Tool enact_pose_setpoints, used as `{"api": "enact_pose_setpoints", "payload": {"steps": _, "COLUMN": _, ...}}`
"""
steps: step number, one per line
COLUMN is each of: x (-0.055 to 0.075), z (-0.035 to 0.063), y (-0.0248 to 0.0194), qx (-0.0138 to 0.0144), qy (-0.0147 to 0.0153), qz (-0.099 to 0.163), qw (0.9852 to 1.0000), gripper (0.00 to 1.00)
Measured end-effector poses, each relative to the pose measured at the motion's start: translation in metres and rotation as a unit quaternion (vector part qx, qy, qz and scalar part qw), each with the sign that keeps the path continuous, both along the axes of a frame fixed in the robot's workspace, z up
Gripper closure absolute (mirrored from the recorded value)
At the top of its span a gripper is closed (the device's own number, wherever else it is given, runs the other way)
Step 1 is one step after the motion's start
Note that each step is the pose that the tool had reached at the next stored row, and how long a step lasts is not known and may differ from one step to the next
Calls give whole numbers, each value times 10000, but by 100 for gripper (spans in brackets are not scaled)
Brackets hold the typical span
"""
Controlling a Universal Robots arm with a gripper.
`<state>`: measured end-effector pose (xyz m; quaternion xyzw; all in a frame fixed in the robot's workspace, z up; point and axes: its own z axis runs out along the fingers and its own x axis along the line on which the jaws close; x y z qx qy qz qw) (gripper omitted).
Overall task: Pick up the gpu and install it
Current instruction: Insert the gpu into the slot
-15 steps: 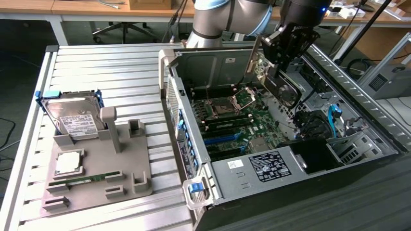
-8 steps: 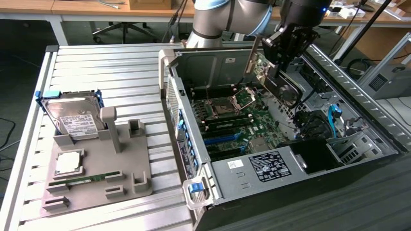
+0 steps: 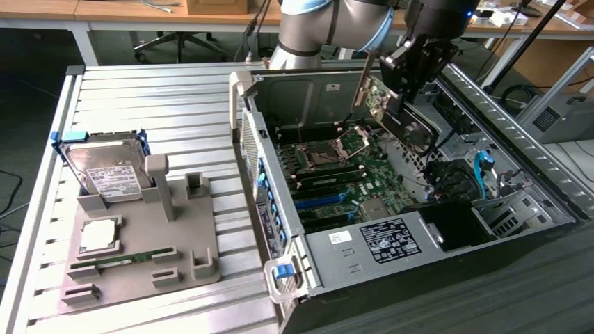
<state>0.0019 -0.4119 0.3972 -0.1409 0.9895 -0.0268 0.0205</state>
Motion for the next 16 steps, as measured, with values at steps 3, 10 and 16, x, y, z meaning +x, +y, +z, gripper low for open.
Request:
{"api": "enact_pose_setpoints", "payload": {"steps": 3, "x": 0, "z": -1, "y": 0, "qx": 0, "qy": 0, "qz": 66, "qw": 10000, "gripper": 73}}
{"api": "enact_pose_setpoints", "payload": {"steps": 10, "x": 0, "z": -3, "y": 0, "qx": -3, "qy": 0, "qz": 246, "qw": 9997, "gripper": 73}}
{"api": "enact_pose_setpoints", "payload": {"steps": 16, "x": 0, "z": -7, "y": 0, "qx": -6, "qy": 0, "qz": 440, "qw": 9990, "gripper": 73}}
